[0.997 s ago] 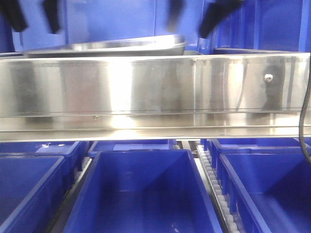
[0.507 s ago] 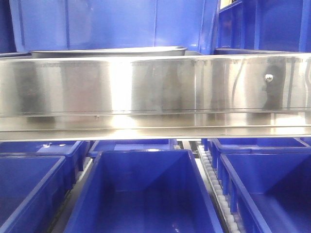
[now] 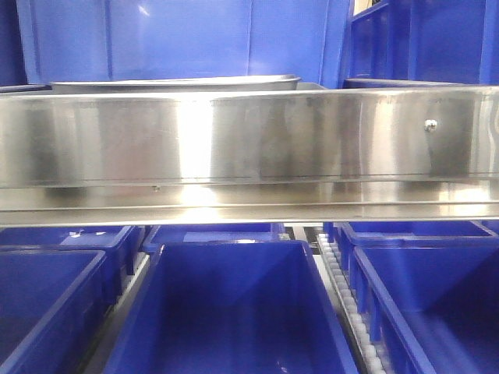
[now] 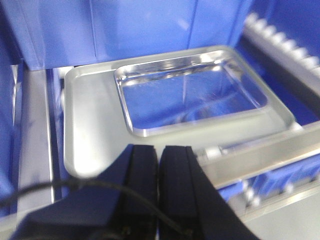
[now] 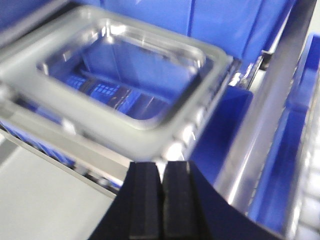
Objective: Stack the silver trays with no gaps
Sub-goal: 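Open both grippers and withdraw the arms from the stacked trays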
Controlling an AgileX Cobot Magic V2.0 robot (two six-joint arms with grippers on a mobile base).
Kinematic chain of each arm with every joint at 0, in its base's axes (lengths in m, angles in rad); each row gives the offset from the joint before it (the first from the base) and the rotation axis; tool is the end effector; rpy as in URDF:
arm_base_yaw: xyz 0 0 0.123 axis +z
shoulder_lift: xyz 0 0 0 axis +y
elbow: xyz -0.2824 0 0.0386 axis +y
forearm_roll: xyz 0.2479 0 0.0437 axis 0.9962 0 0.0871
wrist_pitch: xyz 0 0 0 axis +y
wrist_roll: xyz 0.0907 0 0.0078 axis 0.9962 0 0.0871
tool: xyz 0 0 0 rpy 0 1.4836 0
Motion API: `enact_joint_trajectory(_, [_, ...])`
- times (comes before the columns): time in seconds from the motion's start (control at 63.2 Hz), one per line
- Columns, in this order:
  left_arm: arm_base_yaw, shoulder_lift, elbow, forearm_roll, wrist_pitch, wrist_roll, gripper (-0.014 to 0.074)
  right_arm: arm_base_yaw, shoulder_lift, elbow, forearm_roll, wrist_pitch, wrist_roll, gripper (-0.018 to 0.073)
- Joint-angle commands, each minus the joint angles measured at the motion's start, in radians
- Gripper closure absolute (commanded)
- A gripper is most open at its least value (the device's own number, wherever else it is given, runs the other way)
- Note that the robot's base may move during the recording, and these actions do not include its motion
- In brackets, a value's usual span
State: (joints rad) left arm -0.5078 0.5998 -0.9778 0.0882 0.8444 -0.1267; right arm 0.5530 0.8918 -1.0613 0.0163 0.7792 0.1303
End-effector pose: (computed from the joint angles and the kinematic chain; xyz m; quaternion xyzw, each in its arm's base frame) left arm 0.0793 -0.0372 0.4128 0.1623 0.8108 -0.1334 0.5463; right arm 0.1428 0.0894 0.4064 -0.1795 0.8469 0.1751 0.4689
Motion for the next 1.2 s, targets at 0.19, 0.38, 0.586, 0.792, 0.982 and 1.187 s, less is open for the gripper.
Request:
enact_joint_trajectory(0.19, [-0.008,-0.344,0.304,-0.04,-0.176,0.005,0.0644,-0.008,-0.38,0.475,-0.007,-0.41,-0.096,0.0506])
enact_joint_trajectory(0.38, [-0.008,-0.491,0.445,-0.04,-0.256,0.005,0.0644,-0.008,-0.593,0.678,-0.01,-0.538,-0.104,0.0506])
enact_joint_trajectory(0.586, [-0.008,-0.507,0.462,-0.04,-0.275,0.005,0.0644,-0.008,-0.632,0.702,-0.011,-0.56,-0.104,0.0506])
enact_joint_trajectory(0.792, [-0.008,-0.507,0.462,-0.04,-0.274,0.005,0.0644,-0.008,-0.632,0.702,-0.011,-0.556,-0.104,0.0506])
enact_joint_trajectory(0.982, [-0.008,-0.507,0.462,-0.04,-0.274,0.005,0.0644,-0.008,-0.632,0.702,-0.011,-0.556,-0.104,0.0506])
enact_joint_trajectory(1.187, [0.047,-0.508,0.465,-0.05,-0.272,0.005,0.0644,-0.008,-0.632,0.702,-0.011,-0.556,-0.104,0.0506])
